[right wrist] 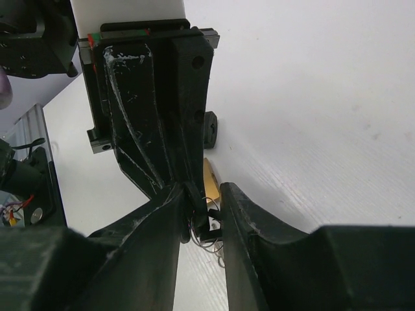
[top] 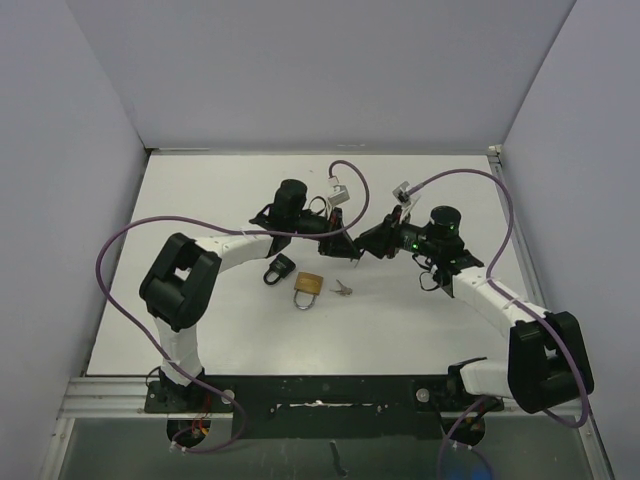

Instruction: Unlock with the key

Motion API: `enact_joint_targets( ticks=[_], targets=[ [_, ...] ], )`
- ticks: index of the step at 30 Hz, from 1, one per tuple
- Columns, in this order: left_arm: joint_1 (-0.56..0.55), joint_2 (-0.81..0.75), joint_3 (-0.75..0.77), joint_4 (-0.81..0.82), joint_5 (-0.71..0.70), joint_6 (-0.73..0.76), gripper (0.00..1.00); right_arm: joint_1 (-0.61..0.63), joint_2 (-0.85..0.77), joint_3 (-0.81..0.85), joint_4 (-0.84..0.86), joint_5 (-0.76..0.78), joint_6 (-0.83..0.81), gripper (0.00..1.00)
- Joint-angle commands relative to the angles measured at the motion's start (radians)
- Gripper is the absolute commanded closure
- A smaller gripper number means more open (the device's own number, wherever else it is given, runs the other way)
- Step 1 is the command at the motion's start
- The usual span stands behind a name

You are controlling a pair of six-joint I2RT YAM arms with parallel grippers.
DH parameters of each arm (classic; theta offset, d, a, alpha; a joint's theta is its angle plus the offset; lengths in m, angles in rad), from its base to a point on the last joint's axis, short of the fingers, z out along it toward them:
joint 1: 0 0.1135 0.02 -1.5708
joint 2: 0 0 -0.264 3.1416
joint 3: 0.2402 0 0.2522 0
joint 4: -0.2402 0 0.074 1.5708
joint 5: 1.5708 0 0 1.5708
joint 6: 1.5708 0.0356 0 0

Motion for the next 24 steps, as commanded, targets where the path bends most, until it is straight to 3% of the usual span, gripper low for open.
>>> enact_joint_targets(
  ticks=[1, 3, 8, 10, 17, 19, 24],
  targets=[
    [-0.006, -0.011, 0.034, 0.118, 0.066, -0.034, 1.0, 0.007, 0.024, 0.003, 0.087, -0.028, 0.006, 0.71],
    [-0.007, -0.01, 0.034, 0.128, 0.071, -0.041, 1.0, 0.007, 0.032, 0.006, 0.093, -0.035, 0.007, 0.74],
    [-0.004, -0.005, 0.036, 0.137, 0.071, -0.053, 1.0, 0.007, 0.042, 0.01, 0.092, -0.04, 0.004, 0.96],
    [-0.001, -0.004, 0.033, 0.144, 0.066, -0.061, 0.96, 0.007, 0.042, 0.01, 0.089, -0.036, 0.006, 1.0],
    [0.003, -0.009, -0.005, 0.185, 0.034, -0.078, 0.78, 0.003, 0.03, 0.001, 0.088, 0.013, 0.032, 1.0],
    [0.003, -0.007, -0.019, 0.219, 0.036, -0.098, 0.67, 0.001, 0.031, -0.003, 0.097, 0.027, 0.053, 1.0],
    [0.006, -0.01, -0.059, 0.307, 0.024, -0.139, 0.65, -0.005, 0.021, -0.038, 0.16, 0.081, 0.123, 1.0]
  ],
)
